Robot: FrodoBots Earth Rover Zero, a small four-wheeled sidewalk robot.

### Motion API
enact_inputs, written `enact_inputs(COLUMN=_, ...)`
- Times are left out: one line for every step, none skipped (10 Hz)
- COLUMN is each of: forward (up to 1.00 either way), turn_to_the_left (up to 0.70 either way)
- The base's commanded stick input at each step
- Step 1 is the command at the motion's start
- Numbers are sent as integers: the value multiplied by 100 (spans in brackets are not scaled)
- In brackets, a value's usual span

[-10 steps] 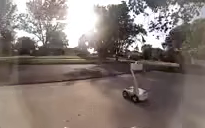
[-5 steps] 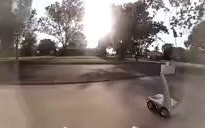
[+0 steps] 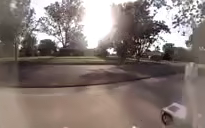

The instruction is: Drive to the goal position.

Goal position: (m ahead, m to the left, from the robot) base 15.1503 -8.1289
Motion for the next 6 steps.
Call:
enact_inputs(forward=85, turn_to_the_left=0)
enact_inputs(forward=85, turn_to_the_left=0)
enact_inputs(forward=85, turn_to_the_left=0)
enact_inputs(forward=85, turn_to_the_left=0)
enact_inputs(forward=85, turn_to_the_left=0)
enact_inputs(forward=85, turn_to_the_left=0)
